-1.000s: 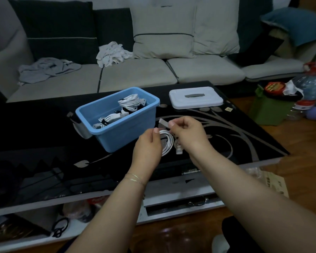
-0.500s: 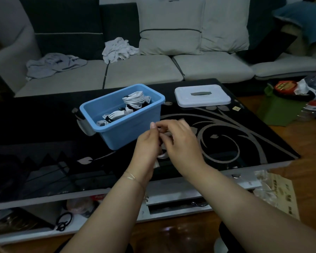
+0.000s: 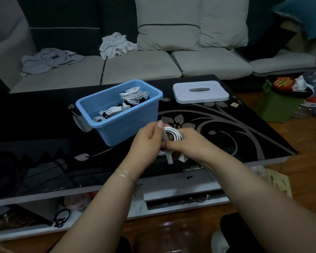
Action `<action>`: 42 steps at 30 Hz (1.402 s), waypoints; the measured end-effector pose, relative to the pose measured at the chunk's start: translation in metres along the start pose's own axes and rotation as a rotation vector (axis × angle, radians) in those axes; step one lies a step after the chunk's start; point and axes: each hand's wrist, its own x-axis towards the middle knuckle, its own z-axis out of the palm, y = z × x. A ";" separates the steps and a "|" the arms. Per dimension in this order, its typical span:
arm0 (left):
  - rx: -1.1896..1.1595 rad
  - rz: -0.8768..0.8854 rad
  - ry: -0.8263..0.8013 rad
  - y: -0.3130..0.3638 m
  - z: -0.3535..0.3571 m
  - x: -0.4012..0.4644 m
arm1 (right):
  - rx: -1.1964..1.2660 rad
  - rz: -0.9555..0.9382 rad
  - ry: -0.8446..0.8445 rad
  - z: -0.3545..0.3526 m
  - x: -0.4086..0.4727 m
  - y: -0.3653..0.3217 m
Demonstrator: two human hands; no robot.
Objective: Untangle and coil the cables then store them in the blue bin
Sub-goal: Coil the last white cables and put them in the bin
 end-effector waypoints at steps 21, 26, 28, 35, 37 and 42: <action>0.029 0.003 -0.029 -0.002 0.001 -0.001 | -0.155 -0.072 0.255 0.004 0.009 0.011; -0.203 -0.131 -0.104 -0.004 -0.004 -0.003 | -0.253 -0.090 0.272 0.006 0.004 0.010; -0.236 -0.139 -0.084 -0.004 -0.003 -0.004 | -0.253 -0.079 0.274 0.005 0.004 0.009; -0.204 -0.077 -0.003 0.001 0.005 -0.006 | 0.015 -0.017 -0.028 -0.011 0.009 0.002; -0.162 -0.054 -0.001 0.001 0.003 -0.005 | 0.198 0.027 -0.248 -0.022 0.004 -0.004; -0.063 0.023 -0.067 0.001 0.001 -0.006 | 0.414 0.177 -0.250 -0.036 0.006 -0.003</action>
